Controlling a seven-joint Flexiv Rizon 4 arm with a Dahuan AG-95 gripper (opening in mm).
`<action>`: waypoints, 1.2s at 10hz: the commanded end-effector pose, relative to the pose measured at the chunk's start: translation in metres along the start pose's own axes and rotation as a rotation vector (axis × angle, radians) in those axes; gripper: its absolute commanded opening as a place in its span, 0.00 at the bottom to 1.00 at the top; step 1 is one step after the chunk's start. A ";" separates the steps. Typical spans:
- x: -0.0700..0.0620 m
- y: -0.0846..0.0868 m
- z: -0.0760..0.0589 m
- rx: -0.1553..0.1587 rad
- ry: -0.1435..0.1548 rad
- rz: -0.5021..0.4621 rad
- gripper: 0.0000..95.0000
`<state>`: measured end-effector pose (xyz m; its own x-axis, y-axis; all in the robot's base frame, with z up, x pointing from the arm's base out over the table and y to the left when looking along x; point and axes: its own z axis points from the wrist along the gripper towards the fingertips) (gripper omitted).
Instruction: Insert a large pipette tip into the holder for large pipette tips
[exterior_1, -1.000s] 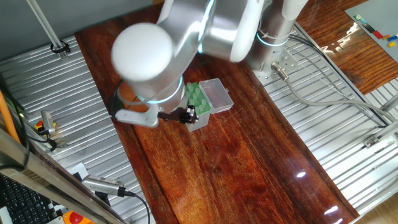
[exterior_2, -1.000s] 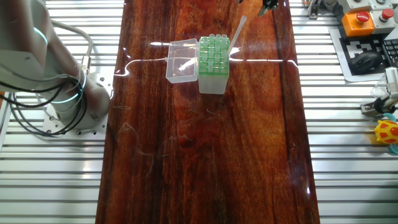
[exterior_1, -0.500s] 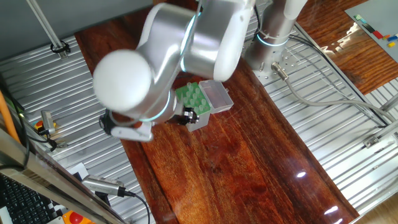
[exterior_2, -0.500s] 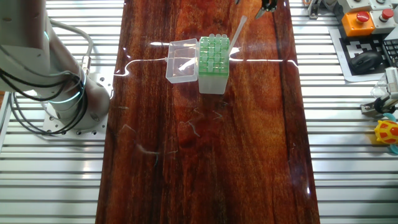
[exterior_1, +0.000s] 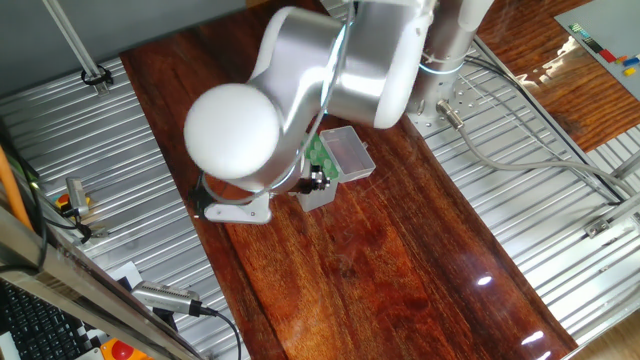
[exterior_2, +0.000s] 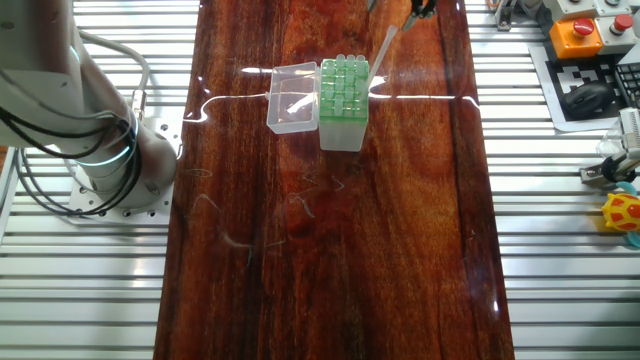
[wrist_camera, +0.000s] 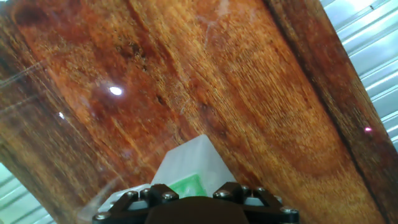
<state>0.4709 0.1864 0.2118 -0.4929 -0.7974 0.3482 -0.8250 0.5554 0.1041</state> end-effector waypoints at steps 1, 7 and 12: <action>-0.004 -0.001 -0.002 0.029 0.074 0.024 0.60; -0.009 -0.004 0.004 0.046 0.109 -0.049 0.60; -0.012 -0.007 0.013 0.054 0.121 -0.086 0.40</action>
<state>0.4794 0.1895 0.1951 -0.3824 -0.8059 0.4520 -0.8789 0.4683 0.0913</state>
